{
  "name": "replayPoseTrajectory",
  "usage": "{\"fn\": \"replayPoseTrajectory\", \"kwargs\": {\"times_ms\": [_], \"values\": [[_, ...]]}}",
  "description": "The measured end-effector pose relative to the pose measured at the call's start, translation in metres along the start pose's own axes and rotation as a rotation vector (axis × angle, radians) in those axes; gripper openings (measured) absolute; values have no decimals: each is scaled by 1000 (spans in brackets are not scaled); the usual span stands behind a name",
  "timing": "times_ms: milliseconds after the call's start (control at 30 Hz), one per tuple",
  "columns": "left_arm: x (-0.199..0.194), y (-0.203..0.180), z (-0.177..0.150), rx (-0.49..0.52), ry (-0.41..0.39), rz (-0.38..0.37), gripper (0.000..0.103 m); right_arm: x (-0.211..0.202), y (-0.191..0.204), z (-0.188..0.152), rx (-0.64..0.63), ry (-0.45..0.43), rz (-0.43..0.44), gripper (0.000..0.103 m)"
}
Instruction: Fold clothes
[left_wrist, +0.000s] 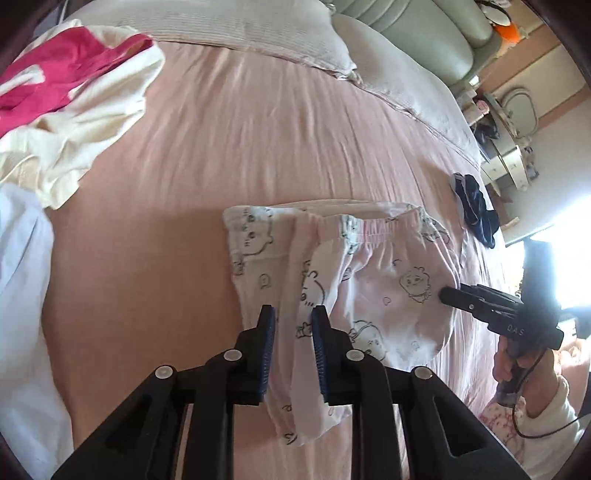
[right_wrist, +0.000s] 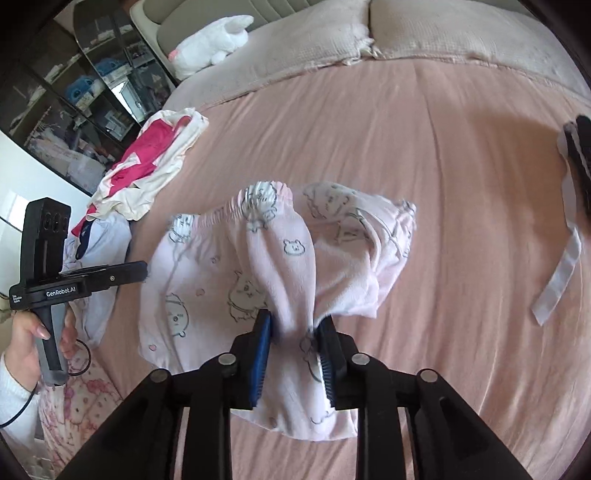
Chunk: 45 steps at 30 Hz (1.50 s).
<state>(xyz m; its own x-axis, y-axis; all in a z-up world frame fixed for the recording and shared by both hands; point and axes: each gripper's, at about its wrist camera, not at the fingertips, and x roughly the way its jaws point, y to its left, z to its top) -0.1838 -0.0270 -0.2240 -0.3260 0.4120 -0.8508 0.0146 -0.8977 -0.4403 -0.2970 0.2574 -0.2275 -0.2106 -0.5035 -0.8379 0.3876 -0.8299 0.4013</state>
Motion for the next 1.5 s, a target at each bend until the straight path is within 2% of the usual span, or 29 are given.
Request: {"fn": "replayPoseTrajectory", "kwargs": {"times_ms": [33,67,100,167,200,233,300,400,433,467,500,533,567,767,1000,1067,1200,1267,1400,1500], "values": [[1,1,-1,2,1,-4,65,0,-4,-4,0,-8,-13,43],[3,0,-2,14,0,0,76,-1,-6,-5,-9,-18,-45,59],[6,-1,-2,28,-3,4,81,-2,-7,-4,-16,-29,-70,66],[16,-6,0,54,7,21,81,-5,-8,-1,-31,-69,-91,70],[22,-8,0,62,19,21,81,-4,-9,1,-35,-82,-94,75],[29,-11,0,68,30,11,81,2,-11,2,-32,-71,-80,76],[43,-18,-2,77,49,-24,81,17,-17,2,-8,-28,-18,77],[54,-35,-8,144,20,23,81,22,-14,-1,-19,-68,3,74],[54,-36,-8,151,7,15,77,23,-11,1,-29,-68,3,69],[54,-36,-8,141,-8,-1,67,24,-11,2,-22,-73,23,49],[53,-33,-7,122,-19,-25,20,25,-15,3,5,-66,72,27],[51,-29,-5,94,-24,-58,10,28,-17,2,34,-58,110,22],[49,-25,-4,75,-28,-84,10,30,-19,1,61,-50,146,18],[23,-35,-2,83,-75,-177,10,4,-5,3,33,-111,163,15],[6,-96,20,166,-98,-242,10,-57,-14,8,45,-202,159,15],[8,-121,34,199,-94,-273,10,-81,-24,9,53,-234,154,15],[23,-184,67,258,-78,-353,9,-129,-56,3,72,-290,86,14],[38,-222,87,284,-71,-406,9,-155,-81,0,94,-323,57,14],[77,-299,130,371,-64,-457,10,-203,-140,-3,135,-418,-8,14],[109,-349,161,411,-55,-489,10,-240,-185,9,179,-466,-70,14]]}}
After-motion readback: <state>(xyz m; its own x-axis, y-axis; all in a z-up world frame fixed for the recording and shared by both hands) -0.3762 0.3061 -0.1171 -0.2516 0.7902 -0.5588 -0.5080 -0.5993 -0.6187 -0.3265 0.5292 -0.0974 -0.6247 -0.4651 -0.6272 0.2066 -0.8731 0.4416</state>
